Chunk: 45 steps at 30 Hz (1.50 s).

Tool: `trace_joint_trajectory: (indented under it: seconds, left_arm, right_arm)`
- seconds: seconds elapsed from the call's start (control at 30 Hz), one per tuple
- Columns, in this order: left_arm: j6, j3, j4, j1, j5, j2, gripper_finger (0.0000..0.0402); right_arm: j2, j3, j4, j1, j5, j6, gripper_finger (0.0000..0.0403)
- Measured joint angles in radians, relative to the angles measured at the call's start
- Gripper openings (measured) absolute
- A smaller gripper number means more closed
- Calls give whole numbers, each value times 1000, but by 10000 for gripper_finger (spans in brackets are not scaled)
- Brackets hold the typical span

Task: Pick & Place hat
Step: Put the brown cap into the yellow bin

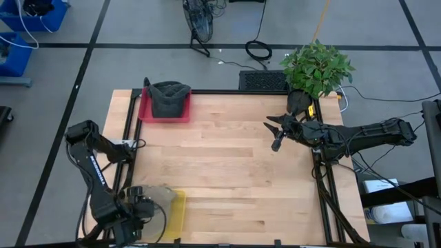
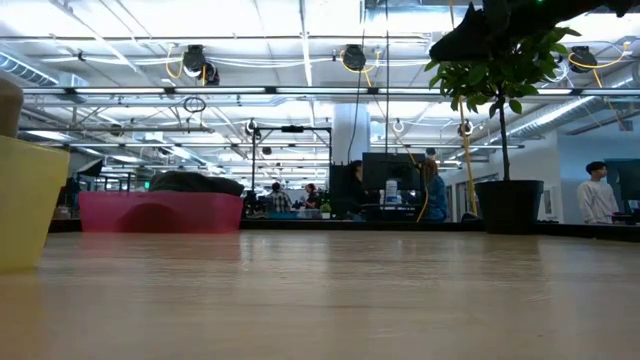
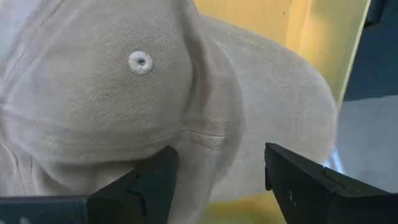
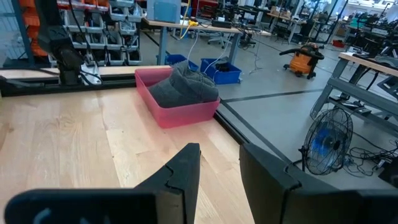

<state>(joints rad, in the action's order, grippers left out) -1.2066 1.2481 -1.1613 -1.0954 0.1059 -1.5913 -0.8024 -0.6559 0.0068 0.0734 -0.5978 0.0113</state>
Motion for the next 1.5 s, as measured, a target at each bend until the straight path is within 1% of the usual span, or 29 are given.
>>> trace_joint_trajectory:
  seconds: [0.07,0.17,0.33,0.47,0.53,0.67,0.77,0.87,1.03,1.17,1.33,1.4,1.5]
  left_arm:
    - [-20,0,3,21,-38,19,242]
    - [-71,0,13,40,-50,50,232]
    - [-85,0,13,43,22,84,198]
    - [-129,0,28,43,34,100,166]
    - [-138,0,83,41,51,101,149]
    - [-133,1,281,6,148,84,116]
    - [-166,1,348,-13,158,49,95]
    - [-238,1,324,-21,144,5,76]
    - [-329,1,204,-17,96,-72,50]
    - [-342,1,168,-7,47,-107,31]
    - [-342,1,198,-4,57,-107,6]
    - [-345,0,197,-5,79,-115,4]
    - [-359,-22,212,-5,80,-137,16]
  right_arm:
    - [0,0,6,0,0,0,100]
    - [0,0,4,0,0,0,100]
    - [0,0,4,0,1,1,100]
    - [0,0,6,0,1,15,100]
    - [0,0,21,0,1,32,100]
    - [0,0,59,0,1,72,100]
    - [0,0,91,0,1,107,100]
    - [0,0,118,0,1,138,100]
    - [0,0,165,0,1,183,100]
    - [0,0,196,0,1,211,100]
    - [0,0,213,-1,1,220,100]
    - [0,0,213,-2,1,222,100]
    - [0,0,212,-2,1,221,100]
